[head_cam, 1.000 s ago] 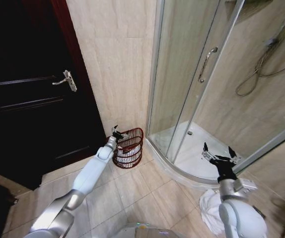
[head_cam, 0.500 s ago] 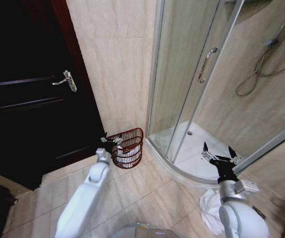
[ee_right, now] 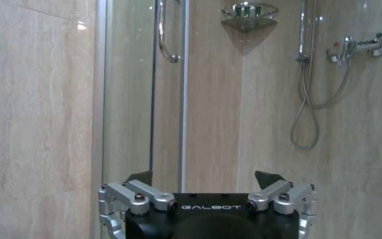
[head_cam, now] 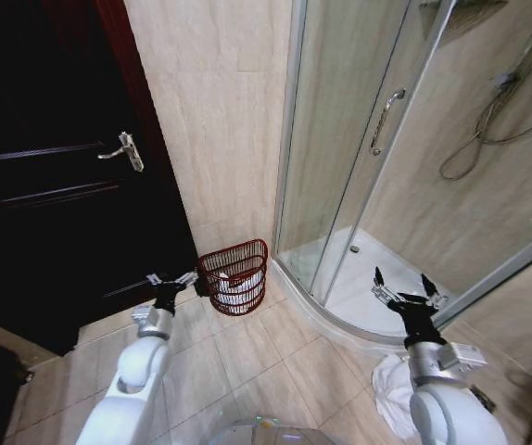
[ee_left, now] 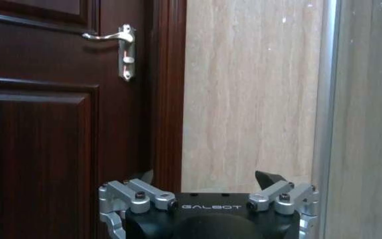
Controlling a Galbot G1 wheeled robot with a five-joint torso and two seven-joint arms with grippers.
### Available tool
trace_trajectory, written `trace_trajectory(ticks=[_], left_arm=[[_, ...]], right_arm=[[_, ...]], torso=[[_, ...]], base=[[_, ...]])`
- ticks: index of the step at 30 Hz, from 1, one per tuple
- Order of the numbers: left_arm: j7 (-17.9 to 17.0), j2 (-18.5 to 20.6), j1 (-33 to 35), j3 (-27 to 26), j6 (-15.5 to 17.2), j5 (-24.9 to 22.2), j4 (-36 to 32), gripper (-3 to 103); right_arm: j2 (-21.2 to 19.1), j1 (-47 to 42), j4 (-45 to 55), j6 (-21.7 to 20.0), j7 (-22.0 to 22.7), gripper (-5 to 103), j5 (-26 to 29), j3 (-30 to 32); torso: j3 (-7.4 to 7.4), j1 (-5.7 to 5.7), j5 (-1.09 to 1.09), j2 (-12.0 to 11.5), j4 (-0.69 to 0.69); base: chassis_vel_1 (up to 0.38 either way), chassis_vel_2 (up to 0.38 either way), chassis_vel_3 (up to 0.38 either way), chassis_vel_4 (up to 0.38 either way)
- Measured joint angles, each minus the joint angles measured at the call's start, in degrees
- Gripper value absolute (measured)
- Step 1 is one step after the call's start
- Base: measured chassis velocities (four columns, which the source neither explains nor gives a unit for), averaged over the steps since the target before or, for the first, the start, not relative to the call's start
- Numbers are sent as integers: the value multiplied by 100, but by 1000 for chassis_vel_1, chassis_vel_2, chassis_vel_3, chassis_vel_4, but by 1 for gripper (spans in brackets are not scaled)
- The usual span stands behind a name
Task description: Discard the used towel into the hamper.
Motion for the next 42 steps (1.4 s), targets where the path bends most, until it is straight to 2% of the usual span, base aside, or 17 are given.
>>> trace_trajectory(ticks=[12, 42], left_arm=[[33, 69, -61, 253, -81, 294, 37, 100], [21, 114, -270, 614, -127, 490, 208, 100]], right_arm=[[-53, -41, 114, -268, 98, 100, -27, 66], [-122, 1, 43, -195, 157, 100, -48, 128]], torso=[[0, 1, 0, 0, -1], [0, 1, 1, -1, 0]], base=[[0, 0, 0, 0], [-36, -35, 39, 33]])
